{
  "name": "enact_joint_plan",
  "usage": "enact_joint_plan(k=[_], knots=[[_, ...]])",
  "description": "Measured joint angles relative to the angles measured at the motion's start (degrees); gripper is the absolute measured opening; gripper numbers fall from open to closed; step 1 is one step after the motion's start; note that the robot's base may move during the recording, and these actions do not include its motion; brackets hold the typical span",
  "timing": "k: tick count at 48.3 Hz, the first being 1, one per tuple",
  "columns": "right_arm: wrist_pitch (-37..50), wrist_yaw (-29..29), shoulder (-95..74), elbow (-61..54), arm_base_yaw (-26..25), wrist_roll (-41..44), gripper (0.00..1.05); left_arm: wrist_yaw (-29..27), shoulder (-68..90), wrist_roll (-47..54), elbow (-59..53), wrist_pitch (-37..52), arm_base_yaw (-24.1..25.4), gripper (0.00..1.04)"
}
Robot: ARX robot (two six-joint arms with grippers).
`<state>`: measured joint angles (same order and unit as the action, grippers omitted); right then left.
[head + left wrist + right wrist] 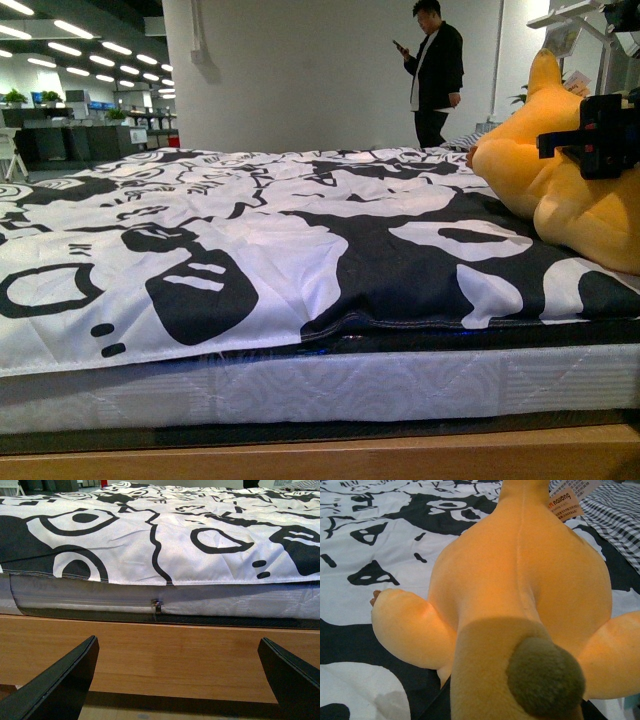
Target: Put away toys
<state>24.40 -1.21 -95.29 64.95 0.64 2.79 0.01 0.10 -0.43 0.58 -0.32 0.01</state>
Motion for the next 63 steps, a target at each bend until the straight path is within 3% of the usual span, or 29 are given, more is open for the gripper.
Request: enact_joint_plan(k=[26, 34, 43, 50, 56, 63], knots=[[-9.9, 9.4, 24.9, 0.2, -0.7, -7.1, 0.2, 0.0, 0.0, 0.0, 0.0, 0.0, 0.0, 0.99], [-13.3, 16.2, 34.6, -1.4, -5.8, -10.2, 0.2, 0.0, 0.0, 0.0, 0.0, 0.0, 0.0, 0.99], [-13.8, 28.2, 46.9, -8.2, -17.9, -16.2, 0.2, 0.0, 0.0, 0.0, 0.0, 0.0, 0.0, 0.99], [-13.2, 34.8, 55.5, -15.2, -23.8, -20.7, 0.2, 0.0, 0.0, 0.0, 0.0, 0.0, 0.0, 0.99], [-15.4, 35.6, 64.5, -23.4, -22.3, -21.0, 0.2, 0.0, 0.0, 0.0, 0.0, 0.0, 0.0, 0.99], [-19.1, 27.8, 72.5, -32.4, -12.9, -18.1, 0.2, 0.0, 0.0, 0.0, 0.0, 0.0, 0.0, 0.99]])
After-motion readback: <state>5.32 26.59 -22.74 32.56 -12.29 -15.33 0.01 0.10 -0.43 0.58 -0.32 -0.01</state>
